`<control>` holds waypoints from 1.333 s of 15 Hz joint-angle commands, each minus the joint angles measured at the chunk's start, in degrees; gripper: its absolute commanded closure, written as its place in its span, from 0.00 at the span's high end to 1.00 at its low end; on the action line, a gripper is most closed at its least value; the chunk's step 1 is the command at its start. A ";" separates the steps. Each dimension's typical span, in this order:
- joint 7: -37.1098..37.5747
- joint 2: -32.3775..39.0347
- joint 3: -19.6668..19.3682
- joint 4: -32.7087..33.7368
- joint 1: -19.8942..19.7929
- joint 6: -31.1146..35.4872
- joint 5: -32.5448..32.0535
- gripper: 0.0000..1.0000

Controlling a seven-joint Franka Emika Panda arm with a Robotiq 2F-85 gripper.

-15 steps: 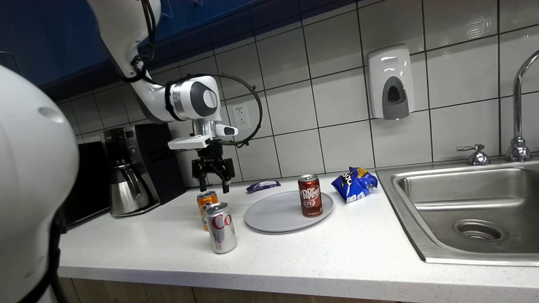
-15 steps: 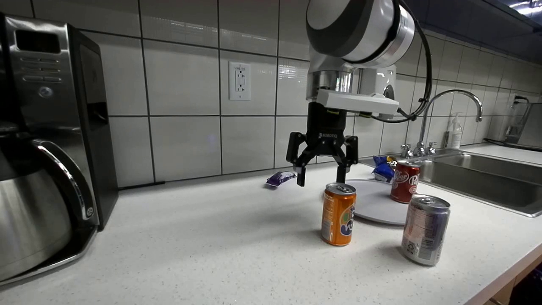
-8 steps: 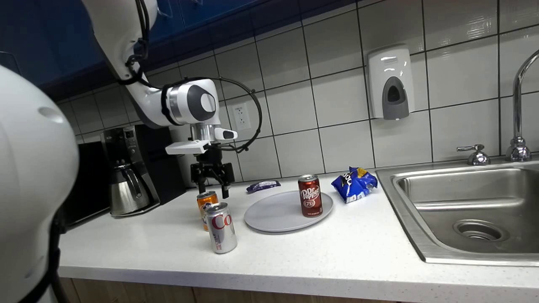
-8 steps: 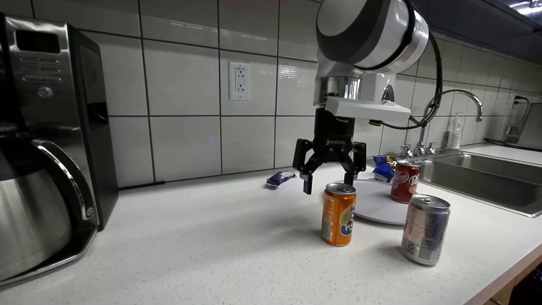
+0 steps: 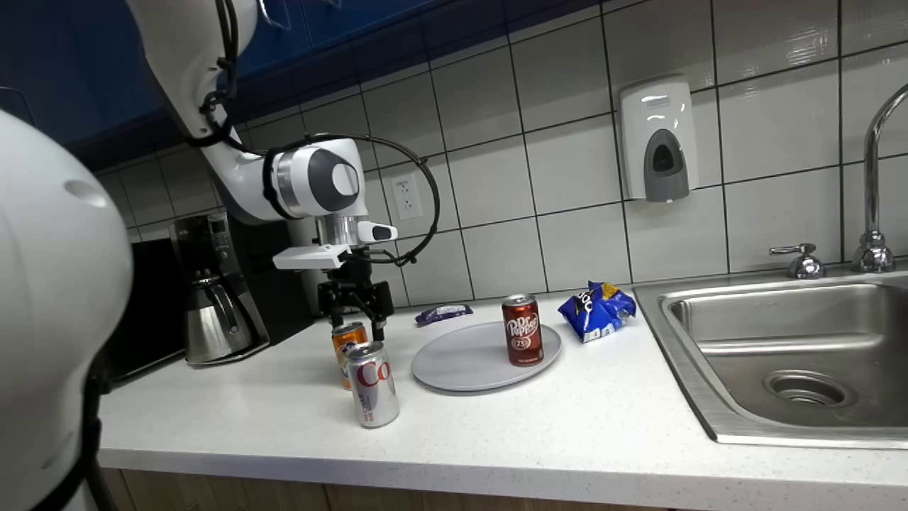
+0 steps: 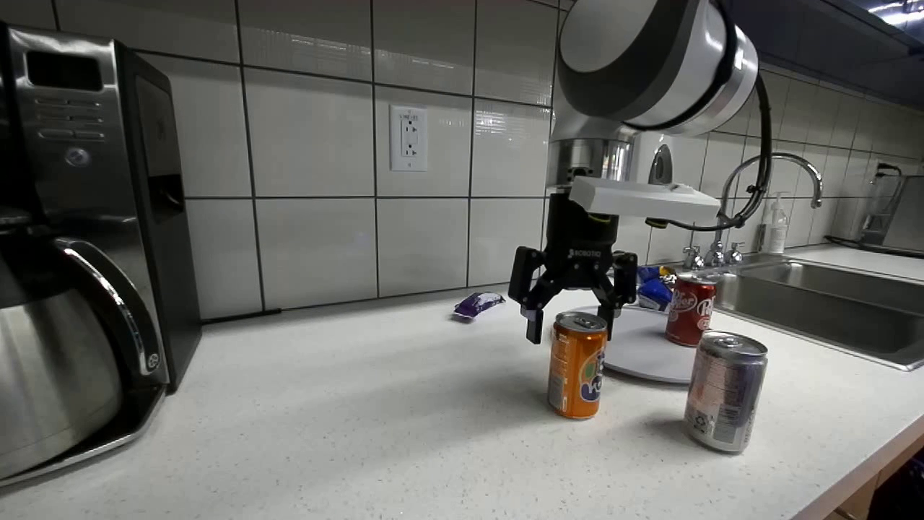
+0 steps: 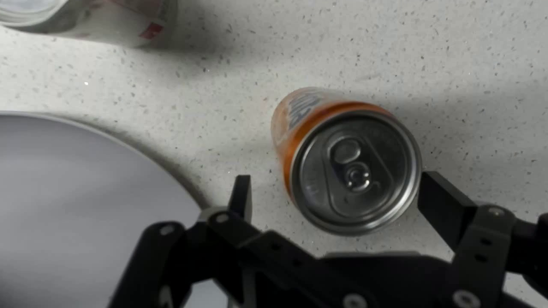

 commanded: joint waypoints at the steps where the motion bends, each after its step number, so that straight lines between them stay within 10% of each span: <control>1: 0.73 -2.54 0.71 -2.60 -0.10 0.91 -0.03 1.00; 20: 0.46 -2.79 1.27 -3.20 0.26 -0.14 -0.73 1.00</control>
